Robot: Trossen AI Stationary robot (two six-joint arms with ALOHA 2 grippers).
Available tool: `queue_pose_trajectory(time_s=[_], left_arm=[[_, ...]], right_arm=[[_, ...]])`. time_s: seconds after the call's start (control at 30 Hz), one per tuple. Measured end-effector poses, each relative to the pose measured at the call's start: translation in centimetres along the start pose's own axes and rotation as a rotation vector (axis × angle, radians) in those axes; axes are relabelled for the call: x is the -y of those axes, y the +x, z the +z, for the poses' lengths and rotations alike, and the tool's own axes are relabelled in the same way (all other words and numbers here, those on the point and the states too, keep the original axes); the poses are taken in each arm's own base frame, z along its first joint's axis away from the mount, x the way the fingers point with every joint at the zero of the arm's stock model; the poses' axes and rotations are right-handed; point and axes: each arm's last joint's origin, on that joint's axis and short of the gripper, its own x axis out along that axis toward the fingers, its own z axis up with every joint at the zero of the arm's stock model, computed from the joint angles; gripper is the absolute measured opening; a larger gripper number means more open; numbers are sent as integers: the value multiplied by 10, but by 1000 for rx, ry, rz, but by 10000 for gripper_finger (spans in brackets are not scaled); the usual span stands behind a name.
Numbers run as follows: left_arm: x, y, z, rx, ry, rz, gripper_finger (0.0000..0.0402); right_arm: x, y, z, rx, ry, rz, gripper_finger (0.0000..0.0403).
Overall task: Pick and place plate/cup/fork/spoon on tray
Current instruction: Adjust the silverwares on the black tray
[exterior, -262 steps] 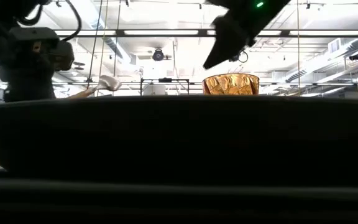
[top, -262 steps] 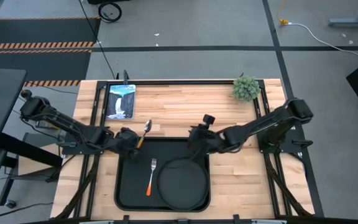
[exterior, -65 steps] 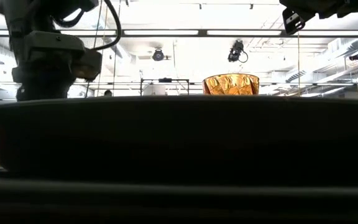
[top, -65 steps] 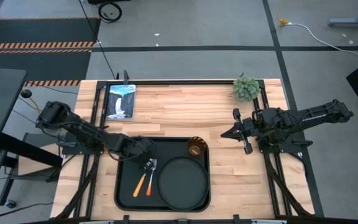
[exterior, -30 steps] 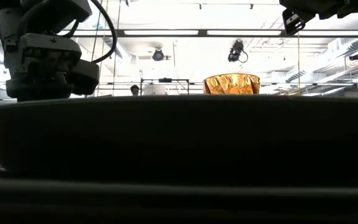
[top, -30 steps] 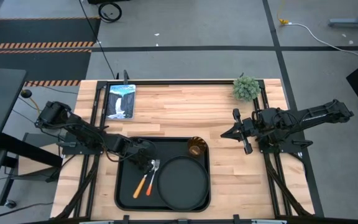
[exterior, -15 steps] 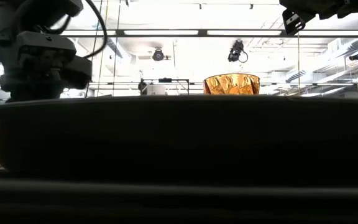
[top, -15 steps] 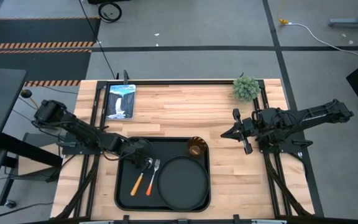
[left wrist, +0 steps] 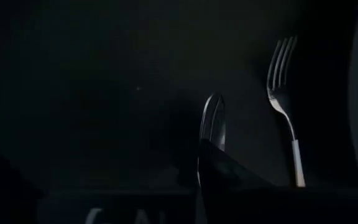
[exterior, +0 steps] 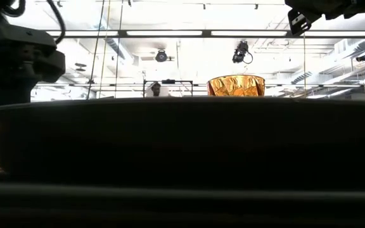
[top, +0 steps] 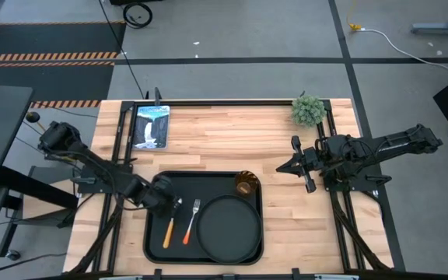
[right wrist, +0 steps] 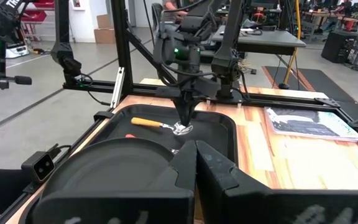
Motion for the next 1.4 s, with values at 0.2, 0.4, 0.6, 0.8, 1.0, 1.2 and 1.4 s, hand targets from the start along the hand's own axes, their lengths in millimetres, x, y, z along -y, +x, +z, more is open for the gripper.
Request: queue_pose_trajectory(time_s=[0.2,0.4,0.6,0.8,1.0,1.2,1.4], left_arm=[[-2,-2,-8,16,-65,15,22],[-3,-3,-10,13,-61,20,60],[-5,-6,-9,7,-44,58,74],[10,-20,-2,58,30,65,71],[35,-19,19,116,99,-44,71],[46,11,39,65,169,-98,85],[45,34,55,8,216,-102,126]], right_arm=[[0,0,0,0,0,0,9],[0,0,0,1,3,1,9],[0,0,0,1,2,1,9],[0,0,1,6,-1,1,9],[0,0,1,7,-8,1,9],[0,0,1,7,-1,1,9],[-1,0,1,7,-1,18,9]])
